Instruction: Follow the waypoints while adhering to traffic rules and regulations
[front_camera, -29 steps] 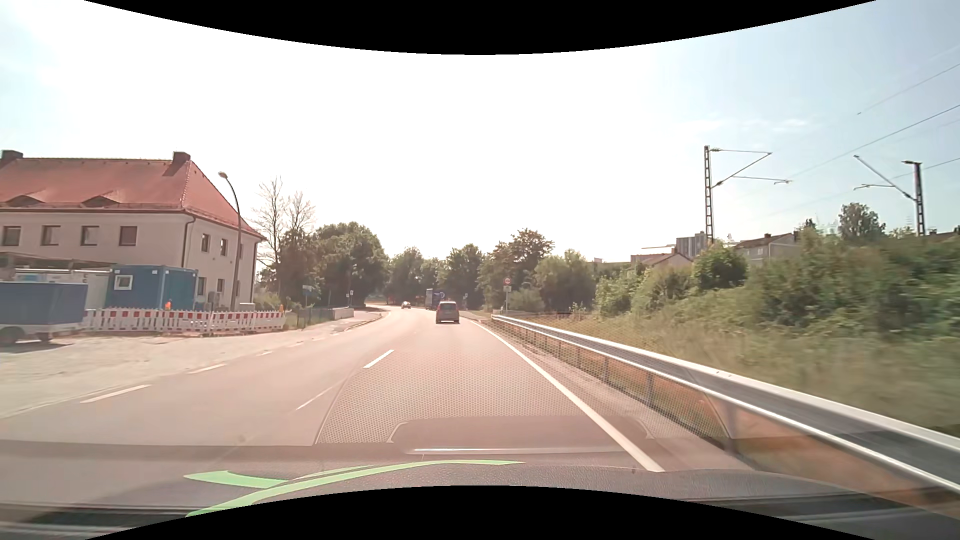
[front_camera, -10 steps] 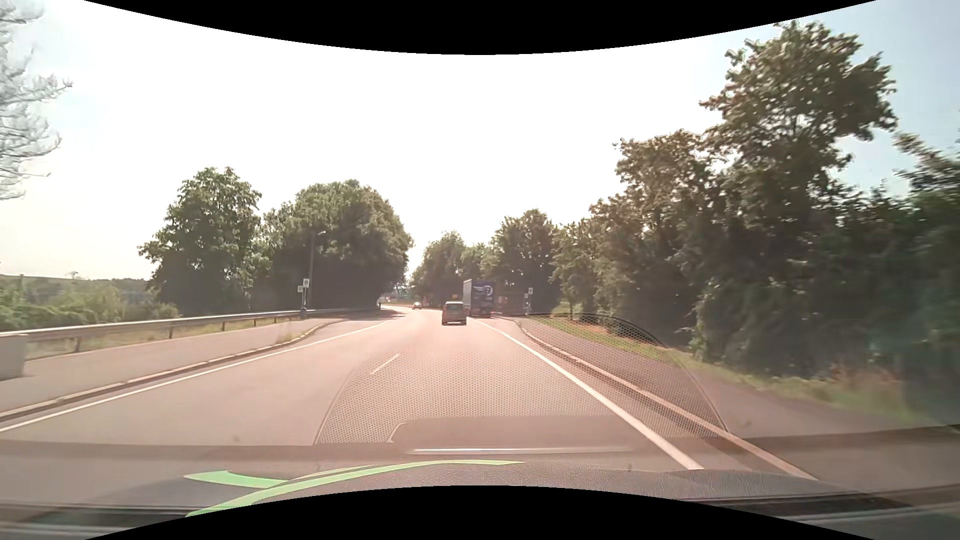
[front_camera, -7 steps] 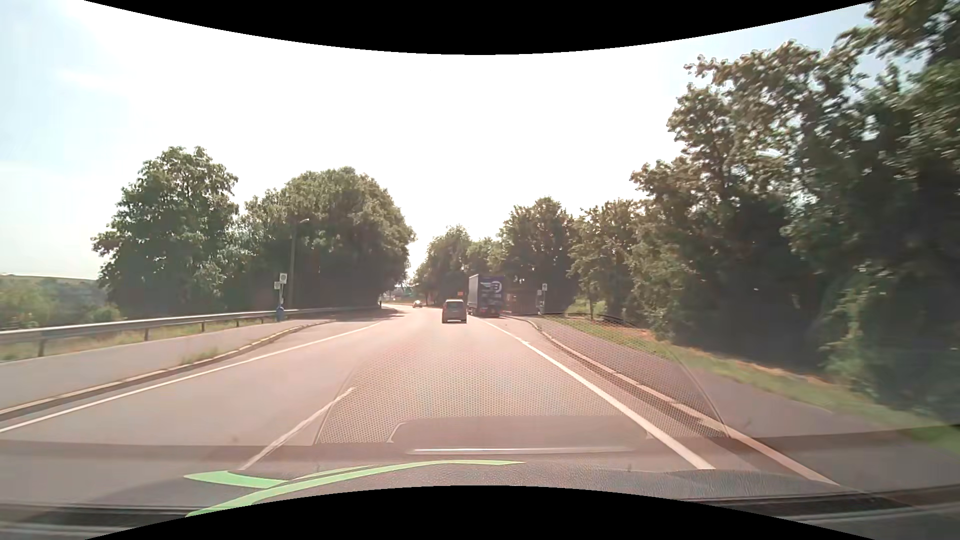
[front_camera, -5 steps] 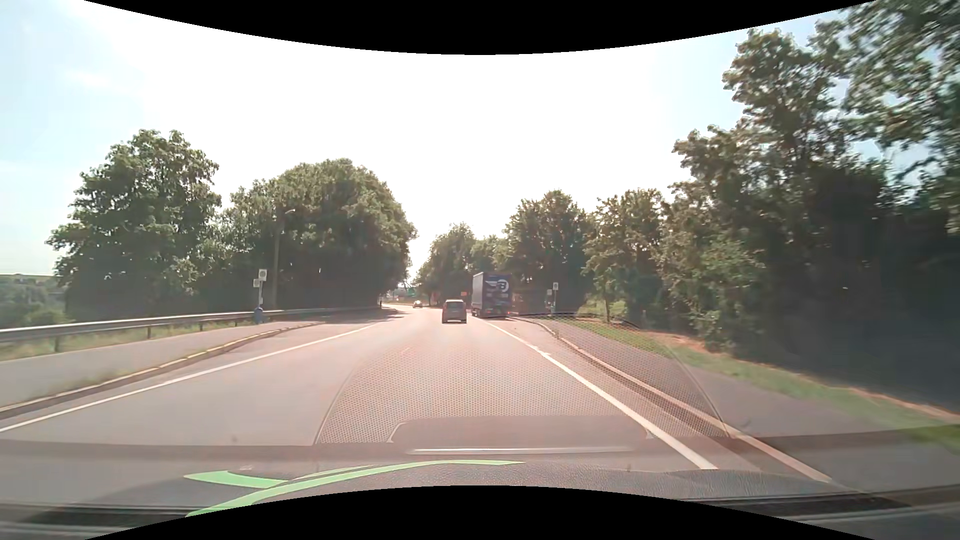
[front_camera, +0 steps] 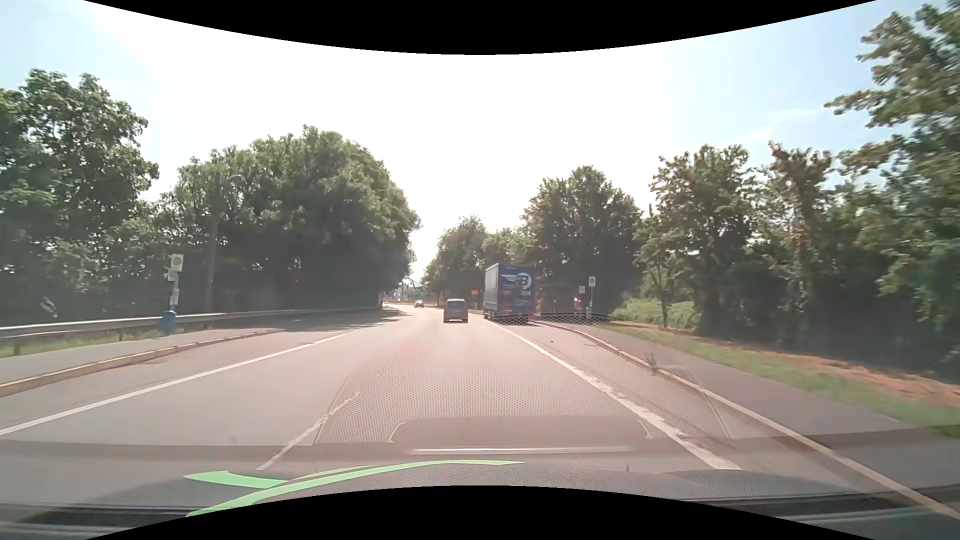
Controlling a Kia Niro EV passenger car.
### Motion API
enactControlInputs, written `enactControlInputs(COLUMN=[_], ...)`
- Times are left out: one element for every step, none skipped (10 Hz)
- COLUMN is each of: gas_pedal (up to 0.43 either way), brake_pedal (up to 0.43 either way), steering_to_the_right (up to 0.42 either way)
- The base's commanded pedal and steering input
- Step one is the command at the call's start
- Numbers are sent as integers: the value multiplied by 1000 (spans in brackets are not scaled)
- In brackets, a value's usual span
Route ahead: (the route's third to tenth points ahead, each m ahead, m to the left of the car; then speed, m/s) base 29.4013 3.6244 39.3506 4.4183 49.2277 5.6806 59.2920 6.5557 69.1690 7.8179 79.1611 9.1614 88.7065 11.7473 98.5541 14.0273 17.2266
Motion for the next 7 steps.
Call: enactControlInputs(gas_pedal=[0,0,0,0,0,0,0], brake_pedal=[177,177,177,177,177,177,177], steering_to_the_right=[-18,-17,-16,-14,-11,-10,-9])
